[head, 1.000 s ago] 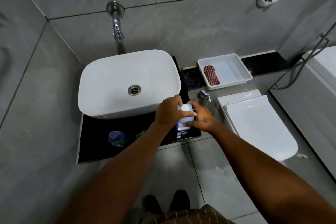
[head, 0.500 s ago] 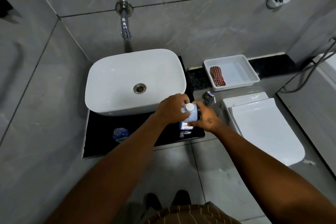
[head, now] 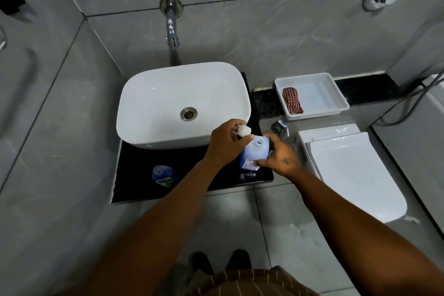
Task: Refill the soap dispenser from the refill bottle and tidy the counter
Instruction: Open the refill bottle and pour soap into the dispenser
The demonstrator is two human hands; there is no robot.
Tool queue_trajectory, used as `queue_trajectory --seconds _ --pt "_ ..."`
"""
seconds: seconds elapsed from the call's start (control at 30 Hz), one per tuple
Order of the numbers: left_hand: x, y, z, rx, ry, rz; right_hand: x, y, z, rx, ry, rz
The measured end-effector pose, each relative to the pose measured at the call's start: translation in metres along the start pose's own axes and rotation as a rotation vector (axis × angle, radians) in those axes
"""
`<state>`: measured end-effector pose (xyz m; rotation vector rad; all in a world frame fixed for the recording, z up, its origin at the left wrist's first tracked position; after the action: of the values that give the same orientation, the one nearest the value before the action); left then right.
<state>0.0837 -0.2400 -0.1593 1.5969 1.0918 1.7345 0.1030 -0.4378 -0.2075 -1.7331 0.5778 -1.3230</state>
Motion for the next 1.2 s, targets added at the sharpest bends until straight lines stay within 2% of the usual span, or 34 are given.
queue_trajectory --seconds 0.1,0.3,0.43,0.63,0.93,1.0,1.07,1.2 --pt "0.0 -0.026 -0.014 0.059 -0.081 -0.021 0.005 0.006 -0.004 -0.023 0.014 0.047" --pt "-0.016 -0.073 -0.036 0.231 -0.188 0.084 0.015 0.015 -0.006 -0.053 0.029 -0.011" --pt "-0.032 -0.091 -0.042 0.217 -0.275 0.088 0.015 0.018 -0.009 -0.058 0.032 0.011" --pt "-0.047 -0.107 -0.041 0.249 -0.2 0.093 0.013 0.015 -0.012 -0.041 0.051 0.022" --pt "-0.042 -0.107 -0.048 0.147 -0.154 0.127 0.008 0.022 -0.013 -0.032 0.056 0.001" --pt "-0.025 -0.101 -0.055 0.051 -0.066 0.104 0.004 0.025 -0.012 -0.028 0.043 0.012" --pt "0.006 -0.099 -0.067 -0.021 0.11 0.061 -0.001 0.028 -0.011 -0.027 0.051 0.026" --pt "0.087 -0.124 -0.094 -0.005 0.454 0.069 -0.011 0.032 -0.011 -0.018 0.086 0.047"
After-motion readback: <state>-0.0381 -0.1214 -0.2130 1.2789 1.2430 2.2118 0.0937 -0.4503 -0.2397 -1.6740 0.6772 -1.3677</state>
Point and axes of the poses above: each hand's wrist, its own z-axis towards the middle knuckle, its own x-axis out of the back of the hand, y = z × x, the point moved 1 cm from there along z, towards the middle knuckle, and after that the axes turned 8 degrees about x, right-handed, at the moved point
